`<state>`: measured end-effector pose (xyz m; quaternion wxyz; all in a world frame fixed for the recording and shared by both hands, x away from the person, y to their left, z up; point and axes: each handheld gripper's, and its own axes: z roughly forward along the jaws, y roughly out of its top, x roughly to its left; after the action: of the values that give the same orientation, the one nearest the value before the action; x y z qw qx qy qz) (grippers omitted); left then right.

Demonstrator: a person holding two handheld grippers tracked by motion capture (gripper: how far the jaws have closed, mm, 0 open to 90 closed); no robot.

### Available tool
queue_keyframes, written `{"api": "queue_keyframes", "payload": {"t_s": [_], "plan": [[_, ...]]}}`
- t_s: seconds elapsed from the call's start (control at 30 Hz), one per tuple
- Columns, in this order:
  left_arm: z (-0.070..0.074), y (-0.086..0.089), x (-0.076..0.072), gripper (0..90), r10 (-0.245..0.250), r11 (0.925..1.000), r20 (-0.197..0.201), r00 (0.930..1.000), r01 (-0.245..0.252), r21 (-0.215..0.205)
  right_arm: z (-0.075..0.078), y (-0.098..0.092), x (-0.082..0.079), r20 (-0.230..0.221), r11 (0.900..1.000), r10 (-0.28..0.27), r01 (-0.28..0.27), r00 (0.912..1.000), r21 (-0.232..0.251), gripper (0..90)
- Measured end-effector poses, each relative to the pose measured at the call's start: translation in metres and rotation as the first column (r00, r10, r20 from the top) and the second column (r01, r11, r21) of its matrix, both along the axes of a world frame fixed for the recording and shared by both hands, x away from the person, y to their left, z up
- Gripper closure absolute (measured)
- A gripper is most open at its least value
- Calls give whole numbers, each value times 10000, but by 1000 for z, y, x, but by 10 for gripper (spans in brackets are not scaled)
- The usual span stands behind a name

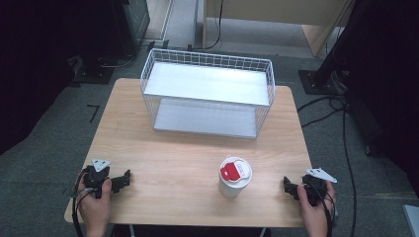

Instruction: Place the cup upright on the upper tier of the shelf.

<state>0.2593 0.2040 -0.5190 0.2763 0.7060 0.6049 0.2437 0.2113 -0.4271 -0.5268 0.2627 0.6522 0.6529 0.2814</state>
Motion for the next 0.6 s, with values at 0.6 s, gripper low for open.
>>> {"api": "queue_keyframes", "payload": {"t_s": [0.6], "plan": [[0,-1,0,0,13,10000,-9,10000,-13,8,5,23,-9,146,9965,818,-820,9965,149,0]]}}
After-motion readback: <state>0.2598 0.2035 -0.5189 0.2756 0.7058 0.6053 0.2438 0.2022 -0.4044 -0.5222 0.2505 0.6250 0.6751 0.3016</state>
